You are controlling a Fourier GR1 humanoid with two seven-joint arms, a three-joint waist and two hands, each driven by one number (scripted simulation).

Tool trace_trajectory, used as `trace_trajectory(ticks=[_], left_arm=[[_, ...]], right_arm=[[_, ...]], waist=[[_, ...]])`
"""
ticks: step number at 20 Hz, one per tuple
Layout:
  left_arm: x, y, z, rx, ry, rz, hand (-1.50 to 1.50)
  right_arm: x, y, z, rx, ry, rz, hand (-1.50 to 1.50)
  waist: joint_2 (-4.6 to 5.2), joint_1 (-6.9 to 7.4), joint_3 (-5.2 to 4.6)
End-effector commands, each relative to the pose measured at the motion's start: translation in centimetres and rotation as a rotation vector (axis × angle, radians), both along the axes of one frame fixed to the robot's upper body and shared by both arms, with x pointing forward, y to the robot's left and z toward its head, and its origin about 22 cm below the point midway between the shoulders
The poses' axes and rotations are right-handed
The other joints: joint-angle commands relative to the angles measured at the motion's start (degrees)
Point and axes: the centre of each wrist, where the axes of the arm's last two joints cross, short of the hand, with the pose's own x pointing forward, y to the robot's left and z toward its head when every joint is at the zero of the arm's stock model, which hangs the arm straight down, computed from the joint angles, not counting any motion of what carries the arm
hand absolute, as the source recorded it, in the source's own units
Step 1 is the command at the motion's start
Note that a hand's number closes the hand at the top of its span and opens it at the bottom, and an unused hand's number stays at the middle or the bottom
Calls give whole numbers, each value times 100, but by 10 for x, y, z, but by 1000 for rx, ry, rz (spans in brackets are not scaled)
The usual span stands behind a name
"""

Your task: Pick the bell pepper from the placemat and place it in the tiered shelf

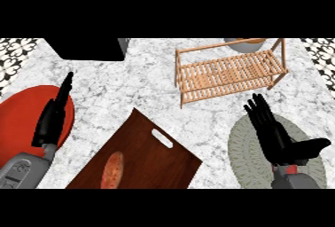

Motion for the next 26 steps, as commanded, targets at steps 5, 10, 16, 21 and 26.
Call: trace_trajectory(ticks=[5, 10, 16, 21, 26], left_arm=[[-9, -2, 19, -265, -112, 42, 0], [-33, -10, 21, -400, -83, 29, 0], [-32, -5, 24, -398, -93, 40, 0], [-35, 4, 16, -388, -83, 53, 0], [-35, -7, 13, -391, -96, 53, 0]], right_arm=[[27, -46, 70, -329, -175, 87, 150], [14, -90, 74, -211, -132, -176, -150], [-22, -126, 122, -358, -224, 107, -150], [-35, -126, 168, -750, -102, 335, -150], [-36, -93, 222, -1104, -95, 336, -150]], waist=[[106, -91, 20], [119, -153, 31], [114, -254, 28], [95, -362, 11], [106, -280, -4]])
